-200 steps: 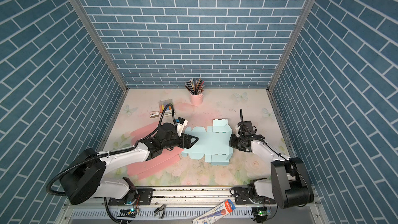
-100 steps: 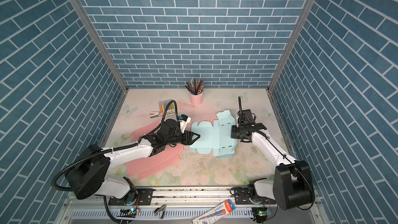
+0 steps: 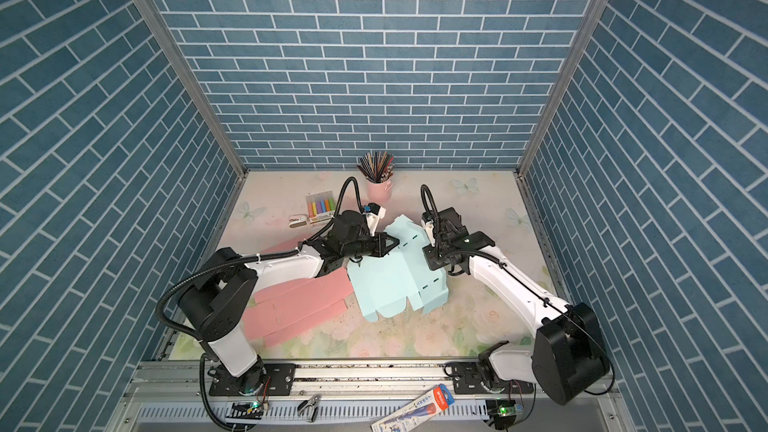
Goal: Fold the paper box
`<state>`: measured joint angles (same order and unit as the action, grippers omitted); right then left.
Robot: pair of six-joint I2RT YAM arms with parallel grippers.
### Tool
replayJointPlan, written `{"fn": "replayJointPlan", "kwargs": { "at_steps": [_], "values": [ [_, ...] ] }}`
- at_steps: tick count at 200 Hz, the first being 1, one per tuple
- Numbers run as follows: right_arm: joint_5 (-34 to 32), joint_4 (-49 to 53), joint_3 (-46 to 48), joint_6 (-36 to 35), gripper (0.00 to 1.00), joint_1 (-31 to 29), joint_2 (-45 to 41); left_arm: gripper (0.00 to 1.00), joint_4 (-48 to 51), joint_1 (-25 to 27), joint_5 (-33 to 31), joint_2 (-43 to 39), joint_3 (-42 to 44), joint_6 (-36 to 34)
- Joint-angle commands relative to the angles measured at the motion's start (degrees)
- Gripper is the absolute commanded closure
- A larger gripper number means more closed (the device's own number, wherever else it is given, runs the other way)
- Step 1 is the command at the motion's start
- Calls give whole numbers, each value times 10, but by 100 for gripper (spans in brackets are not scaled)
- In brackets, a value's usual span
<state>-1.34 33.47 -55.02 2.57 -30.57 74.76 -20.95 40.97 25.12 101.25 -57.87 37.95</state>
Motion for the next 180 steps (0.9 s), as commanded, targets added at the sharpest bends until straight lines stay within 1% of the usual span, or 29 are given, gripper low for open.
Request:
{"fn": "replayJointPlan", "kwargs": {
  "at_steps": [1,38,70,93,132,180],
  "values": [
    [-16,13,-17,-62,100,-8,-6,100,-18,-9,-17,26,-39,8],
    [-11,11,-13,-70,100,-12,-16,100,-24,-36,-18,53,-70,9],
    [-2,5,-8,-77,100,-21,-27,100,-8,-37,-18,73,-108,-8],
    [1,8,-11,-83,100,-29,-22,100,-5,-36,-11,78,-120,-19],
    [-22,18,-23,-87,100,-33,-8,100,0,-29,8,53,-93,-40],
    [-33,21,-36,-97,100,-39,-2,100,18,-10,-8,1,-39,-58]
  ]
}}
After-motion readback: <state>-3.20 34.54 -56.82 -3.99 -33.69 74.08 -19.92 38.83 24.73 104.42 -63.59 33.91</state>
